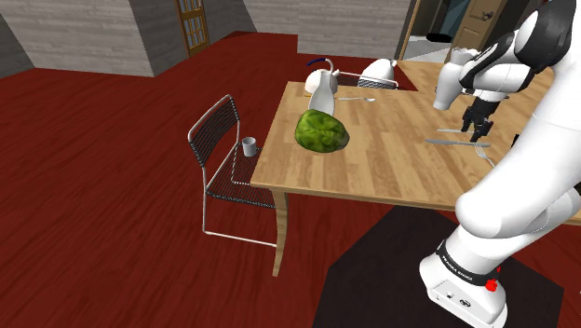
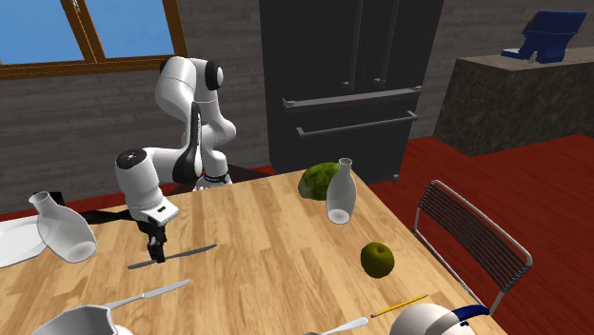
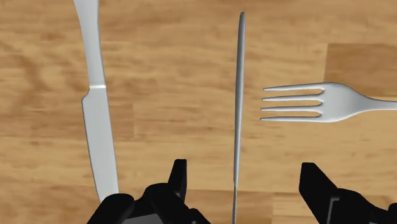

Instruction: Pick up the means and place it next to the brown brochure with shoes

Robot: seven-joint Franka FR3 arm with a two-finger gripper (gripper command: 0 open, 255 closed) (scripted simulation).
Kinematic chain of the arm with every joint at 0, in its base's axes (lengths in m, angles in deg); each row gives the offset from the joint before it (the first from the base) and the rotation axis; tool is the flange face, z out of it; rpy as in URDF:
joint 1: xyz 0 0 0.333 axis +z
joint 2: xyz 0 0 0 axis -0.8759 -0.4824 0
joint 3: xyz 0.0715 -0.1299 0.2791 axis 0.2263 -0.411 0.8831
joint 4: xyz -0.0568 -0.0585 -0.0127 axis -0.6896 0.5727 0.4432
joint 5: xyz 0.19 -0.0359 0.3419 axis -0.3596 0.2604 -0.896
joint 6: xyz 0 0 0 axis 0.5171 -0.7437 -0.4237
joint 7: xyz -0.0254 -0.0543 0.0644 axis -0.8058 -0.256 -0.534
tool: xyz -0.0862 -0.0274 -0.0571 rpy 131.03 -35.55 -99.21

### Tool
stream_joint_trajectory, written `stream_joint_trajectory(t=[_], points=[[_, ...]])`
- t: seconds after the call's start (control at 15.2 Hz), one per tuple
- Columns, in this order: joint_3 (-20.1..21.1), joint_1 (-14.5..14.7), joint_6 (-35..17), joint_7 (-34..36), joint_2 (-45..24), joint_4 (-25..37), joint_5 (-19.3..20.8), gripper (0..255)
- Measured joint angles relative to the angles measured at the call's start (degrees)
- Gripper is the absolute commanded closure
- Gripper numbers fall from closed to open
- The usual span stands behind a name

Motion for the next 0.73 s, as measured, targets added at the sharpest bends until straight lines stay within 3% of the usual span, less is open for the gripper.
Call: stream_joint_trajectory(t=[0.2, 0.53, 0.73], points=[[0.00, 0.00, 0.00, 0.00, 0.00, 0.00, 0.00, 0], [-0.23, 0.91, 6.07, 2.36, 3.93, 3.21, 3.25, 0], [-0.23, 0.98, 6.81, 2.63, 4.42, 3.54, 3.66, 0]])
